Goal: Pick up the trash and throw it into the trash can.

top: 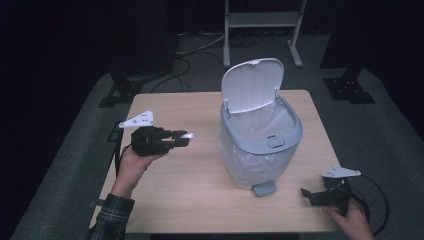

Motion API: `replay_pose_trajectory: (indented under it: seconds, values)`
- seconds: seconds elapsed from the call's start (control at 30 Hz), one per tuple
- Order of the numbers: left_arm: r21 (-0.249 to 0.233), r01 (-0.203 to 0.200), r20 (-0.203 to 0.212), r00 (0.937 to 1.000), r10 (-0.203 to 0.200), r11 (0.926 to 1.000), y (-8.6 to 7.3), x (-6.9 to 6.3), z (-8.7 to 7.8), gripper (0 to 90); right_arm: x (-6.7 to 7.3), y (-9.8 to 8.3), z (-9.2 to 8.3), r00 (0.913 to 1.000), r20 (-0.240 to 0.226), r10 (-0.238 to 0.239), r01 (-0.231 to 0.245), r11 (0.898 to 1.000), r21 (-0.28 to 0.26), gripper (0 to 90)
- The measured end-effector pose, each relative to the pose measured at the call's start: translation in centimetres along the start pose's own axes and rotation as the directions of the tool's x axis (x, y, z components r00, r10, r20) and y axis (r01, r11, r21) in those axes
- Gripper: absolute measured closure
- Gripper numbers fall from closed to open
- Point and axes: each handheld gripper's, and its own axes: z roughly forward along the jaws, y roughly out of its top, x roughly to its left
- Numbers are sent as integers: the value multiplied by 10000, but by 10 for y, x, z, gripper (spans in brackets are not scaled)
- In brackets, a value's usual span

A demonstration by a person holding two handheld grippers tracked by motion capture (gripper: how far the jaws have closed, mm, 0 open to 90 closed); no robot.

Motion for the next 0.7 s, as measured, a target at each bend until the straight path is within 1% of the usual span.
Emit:
replay_pose_trajectory:
  seconds: [0.1, 0.13, 0.17, 0.33, 0.47, 0.6, 0.63, 0.7]
  values:
    - [-105, -56, 114, 9999, 57, 9999, 8, -2, 1, 663, 0, 0, 0, 10000, 1, 0, 0, 10000, -1, 0]
    - [-143, -100, 185, 9998, 103, 9998, 13, -3, 2, 663, 0, 0, 0, 10000, 1, -3, 3, 10000, 2, 0]
    - [-143, -100, 185, 9998, 103, 9998, 13, -3, 2, 663, 0, 0, 0, 10000, 1, -3, 3, 10000, 2, 0]
    - [-166, -162, 353, 9992, 168, 9997, 27, -6, 5, 663, 0, 0, 0, 10000, 1, -4, 4, 10000, 0, 0]
    - [-308, -255, 513, 9983, 271, 9992, 37, -8, 8, 663, 0, 0, 0, 10000, 1, -4, 4, 10000, -2, 0]
    - [-324, -421, 676, 9967, 442, 9986, 48, -11, 12, 662, 0, 0, 0, 10000, 0, -3, 3, 10000, -2, 0]
    - [-407, -469, 752, 9959, 498, 9981, 53, -12, 13, 663, 0, 0, 0, 10000, 0, -2, 2, 10000, 3, 0]
    - [-470, -471, 803, 9955, 508, 9978, 56, -13, 14, 662, 0, 0, 0, 10000, -1, -2, 2, 10000, -1, 0]
